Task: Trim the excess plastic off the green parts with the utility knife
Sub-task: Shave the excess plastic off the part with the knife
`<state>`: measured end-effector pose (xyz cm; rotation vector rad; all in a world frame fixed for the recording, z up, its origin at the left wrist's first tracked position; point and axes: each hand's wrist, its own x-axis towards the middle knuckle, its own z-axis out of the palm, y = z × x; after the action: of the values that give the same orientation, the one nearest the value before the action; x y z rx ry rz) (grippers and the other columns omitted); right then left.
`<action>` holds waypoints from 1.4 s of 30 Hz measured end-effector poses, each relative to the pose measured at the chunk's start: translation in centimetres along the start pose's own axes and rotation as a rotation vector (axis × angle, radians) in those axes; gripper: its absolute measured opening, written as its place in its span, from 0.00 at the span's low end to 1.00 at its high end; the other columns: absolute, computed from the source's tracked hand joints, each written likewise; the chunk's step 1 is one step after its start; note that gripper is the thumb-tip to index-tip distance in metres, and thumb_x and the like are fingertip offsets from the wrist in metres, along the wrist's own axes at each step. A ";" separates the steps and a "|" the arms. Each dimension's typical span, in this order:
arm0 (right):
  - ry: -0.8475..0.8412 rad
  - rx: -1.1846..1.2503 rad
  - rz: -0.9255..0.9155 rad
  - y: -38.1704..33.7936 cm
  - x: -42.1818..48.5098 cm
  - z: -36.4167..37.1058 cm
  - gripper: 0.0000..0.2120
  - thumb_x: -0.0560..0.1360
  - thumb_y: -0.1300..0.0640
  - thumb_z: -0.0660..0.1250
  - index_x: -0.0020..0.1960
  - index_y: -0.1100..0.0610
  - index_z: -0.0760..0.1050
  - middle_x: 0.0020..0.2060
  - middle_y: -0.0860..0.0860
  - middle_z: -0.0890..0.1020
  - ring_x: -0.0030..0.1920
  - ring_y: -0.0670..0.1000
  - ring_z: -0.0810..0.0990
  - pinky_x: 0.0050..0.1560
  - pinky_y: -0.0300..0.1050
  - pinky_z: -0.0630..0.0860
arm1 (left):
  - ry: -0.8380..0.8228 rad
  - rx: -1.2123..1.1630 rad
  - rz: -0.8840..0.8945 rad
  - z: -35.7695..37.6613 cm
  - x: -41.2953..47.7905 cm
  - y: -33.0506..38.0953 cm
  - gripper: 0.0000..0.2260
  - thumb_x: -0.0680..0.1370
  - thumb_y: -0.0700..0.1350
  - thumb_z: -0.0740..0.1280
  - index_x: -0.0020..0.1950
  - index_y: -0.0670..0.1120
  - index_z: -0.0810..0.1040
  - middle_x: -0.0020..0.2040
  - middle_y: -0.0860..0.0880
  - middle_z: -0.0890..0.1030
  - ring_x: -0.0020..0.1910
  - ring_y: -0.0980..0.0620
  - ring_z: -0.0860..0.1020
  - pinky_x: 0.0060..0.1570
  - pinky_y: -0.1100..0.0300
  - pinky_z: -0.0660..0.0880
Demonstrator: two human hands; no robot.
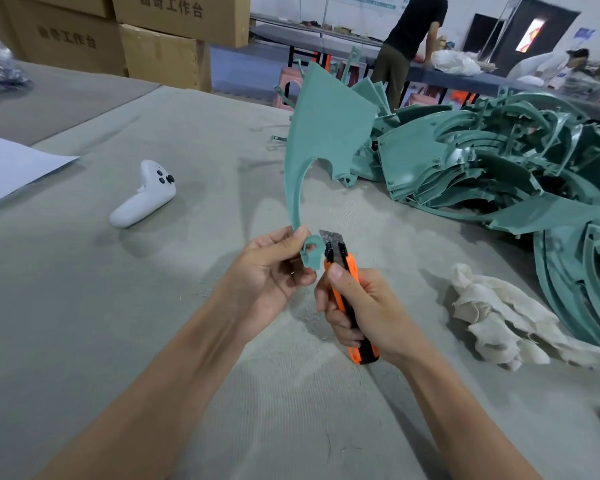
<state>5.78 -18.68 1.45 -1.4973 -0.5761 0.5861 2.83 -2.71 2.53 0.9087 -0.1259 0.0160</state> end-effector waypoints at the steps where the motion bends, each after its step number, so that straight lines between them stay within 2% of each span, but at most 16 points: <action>1: -0.014 -0.003 -0.008 0.0 -0.1 0.0 0.21 0.78 0.41 0.61 0.33 0.53 0.76 0.22 0.49 0.65 0.19 0.46 0.59 0.21 0.36 0.59 | 0.002 -0.002 0.001 0.0 0.0 0.0 0.06 0.68 0.47 0.70 0.34 0.46 0.81 0.32 0.50 0.76 0.30 0.55 0.72 0.29 0.65 0.71; 8: -0.009 -0.011 -0.009 0.0 0.0 0.0 0.21 0.77 0.42 0.61 0.33 0.53 0.76 0.22 0.49 0.66 0.19 0.46 0.59 0.21 0.36 0.59 | 0.034 -0.027 -0.004 0.1 -0.2 0.1 0.07 0.73 0.43 0.65 0.36 0.44 0.79 0.31 0.50 0.75 0.29 0.55 0.71 0.28 0.66 0.70; 12: -0.022 -0.021 -0.019 0.1 -0.1 -0.2 0.21 0.79 0.44 0.59 0.34 0.54 0.76 0.22 0.50 0.65 0.20 0.47 0.59 0.21 0.37 0.59 | -0.004 -0.011 0.000 0.1 -0.2 0.2 0.06 0.71 0.45 0.68 0.34 0.46 0.81 0.31 0.50 0.75 0.30 0.56 0.72 0.29 0.66 0.70; 15: -0.013 -0.033 -0.014 0.1 0.0 -0.2 0.21 0.77 0.40 0.61 0.35 0.55 0.76 0.22 0.50 0.66 0.20 0.47 0.59 0.21 0.37 0.59 | 0.021 -0.014 -0.011 0.0 -0.1 0.2 0.05 0.68 0.46 0.71 0.34 0.46 0.81 0.31 0.50 0.75 0.30 0.55 0.71 0.28 0.66 0.70; 17: -0.013 -0.039 -0.003 0.1 0.1 -0.2 0.22 0.74 0.38 0.62 0.35 0.55 0.76 0.22 0.50 0.66 0.20 0.47 0.59 0.22 0.36 0.59 | 0.039 -0.017 -0.012 -0.1 -0.1 0.2 0.07 0.71 0.44 0.69 0.34 0.46 0.82 0.31 0.50 0.75 0.30 0.55 0.71 0.28 0.66 0.70; 21: -0.005 -0.054 -0.001 0.1 0.2 -0.2 0.22 0.75 0.38 0.62 0.35 0.55 0.76 0.22 0.50 0.66 0.20 0.47 0.59 0.22 0.36 0.59 | 0.049 -0.030 -0.003 -0.1 -0.1 0.2 0.10 0.72 0.43 0.65 0.33 0.46 0.82 0.31 0.50 0.75 0.30 0.55 0.72 0.27 0.66 0.70; 23: 0.032 -0.052 0.013 0.0 0.2 -0.2 0.22 0.77 0.38 0.62 0.34 0.54 0.75 0.22 0.50 0.66 0.19 0.47 0.59 0.21 0.36 0.59 | 0.031 -0.018 0.009 0.0 -0.1 0.2 0.09 0.73 0.43 0.67 0.34 0.46 0.82 0.32 0.50 0.76 0.30 0.56 0.72 0.28 0.66 0.70; 26: 0.113 -0.062 0.019 -0.3 0.2 -0.5 0.24 0.72 0.34 0.63 0.33 0.55 0.74 0.23 0.51 0.66 0.20 0.47 0.59 0.21 0.36 0.58 | 0.022 0.013 0.029 0.0 -0.1 0.1 0.09 0.73 0.44 0.66 0.34 0.47 0.82 0.32 0.51 0.75 0.32 0.56 0.72 0.29 0.66 0.70; 30: 0.262 -0.171 -0.070 0.0 -0.1 -0.7 0.24 0.73 0.38 0.63 0.33 0.58 0.73 0.23 0.49 0.66 0.20 0.46 0.61 0.22 0.36 0.59 | 0.014 0.065 0.104 -0.1 -0.1 0.3 0.10 0.76 0.43 0.66 0.35 0.48 0.82 0.33 0.52 0.77 0.31 0.57 0.73 0.30 0.65 0.71; 33: 0.364 -0.237 -0.138 0.2 -0.1 -0.5 0.23 0.76 0.40 0.64 0.33 0.57 0.73 0.22 0.45 0.67 0.20 0.44 0.63 0.23 0.35 0.61 | 0.045 0.076 0.165 -0.2 0.0 0.4 0.10 0.75 0.42 0.64 0.36 0.47 0.82 0.34 0.50 0.78 0.32 0.56 0.73 0.31 0.65 0.71; 36: 0.363 -0.266 -0.158 0.0 -0.1 -0.4 0.22 0.77 0.42 0.64 0.34 0.58 0.73 0.22 0.45 0.68 0.21 0.44 0.63 0.23 0.35 0.62 | 0.067 0.102 0.219 -0.2 0.0 0.5 0.09 0.75 0.41 0.65 0.37 0.46 0.82 0.34 0.49 0.78 0.33 0.55 0.73 0.31 0.64 0.71; 42: 0.316 -0.243 -0.154 -0.2 -0.3 -0.1 0.22 0.73 0.41 0.63 0.35 0.60 0.73 0.22 0.45 0.67 0.22 0.45 0.62 0.23 0.35 0.61 | 0.051 0.152 0.272 0.0 -0.1 0.6 0.08 0.76 0.40 0.65 0.39 0.46 0.81 0.34 0.50 0.78 0.34 0.54 0.75 0.32 0.63 0.72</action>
<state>5.65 -18.95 1.64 -1.7148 -0.5218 0.1572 2.74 -2.29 2.98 1.0363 -0.2020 0.3047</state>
